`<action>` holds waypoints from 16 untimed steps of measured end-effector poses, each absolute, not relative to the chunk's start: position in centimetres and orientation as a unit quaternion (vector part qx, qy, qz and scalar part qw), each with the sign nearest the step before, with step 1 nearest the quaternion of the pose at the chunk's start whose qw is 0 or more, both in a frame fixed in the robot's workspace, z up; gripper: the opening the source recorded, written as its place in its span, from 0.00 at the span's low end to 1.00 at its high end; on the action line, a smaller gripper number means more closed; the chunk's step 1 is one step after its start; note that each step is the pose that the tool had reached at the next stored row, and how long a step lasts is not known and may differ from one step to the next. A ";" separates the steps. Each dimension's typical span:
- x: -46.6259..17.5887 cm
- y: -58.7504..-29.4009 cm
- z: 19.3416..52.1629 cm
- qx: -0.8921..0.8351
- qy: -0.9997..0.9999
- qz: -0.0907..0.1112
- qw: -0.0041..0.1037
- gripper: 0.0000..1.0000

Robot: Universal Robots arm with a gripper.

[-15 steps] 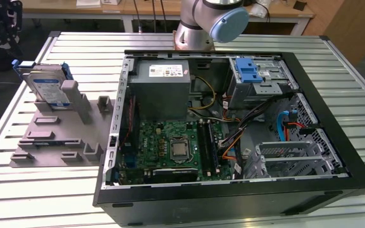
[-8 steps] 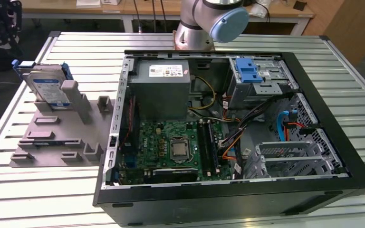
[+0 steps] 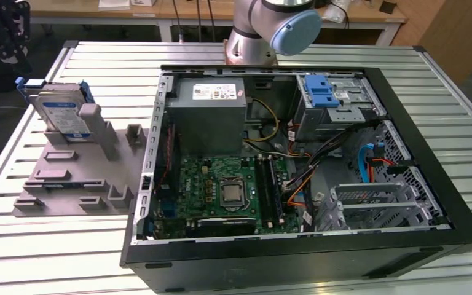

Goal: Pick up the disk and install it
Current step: 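Pick up the disk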

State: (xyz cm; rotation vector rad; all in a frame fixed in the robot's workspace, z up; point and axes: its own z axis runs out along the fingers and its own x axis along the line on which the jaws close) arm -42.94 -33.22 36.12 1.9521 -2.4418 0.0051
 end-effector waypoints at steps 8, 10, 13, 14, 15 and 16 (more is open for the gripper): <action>-42.9 -33.2 35.8 0.628 -0.778 0.003 0.006 0.29; -42.9 -33.2 35.6 0.637 -0.771 0.003 0.006 0.35; -42.9 -33.2 35.1 0.650 -0.760 0.004 0.006 0.47; -42.9 -33.2 34.9 0.653 -0.757 0.004 0.005 0.53; -43.0 -33.1 34.7 0.654 -0.756 0.004 0.005 0.58; -43.0 -33.1 34.6 0.655 -0.756 0.004 0.005 0.58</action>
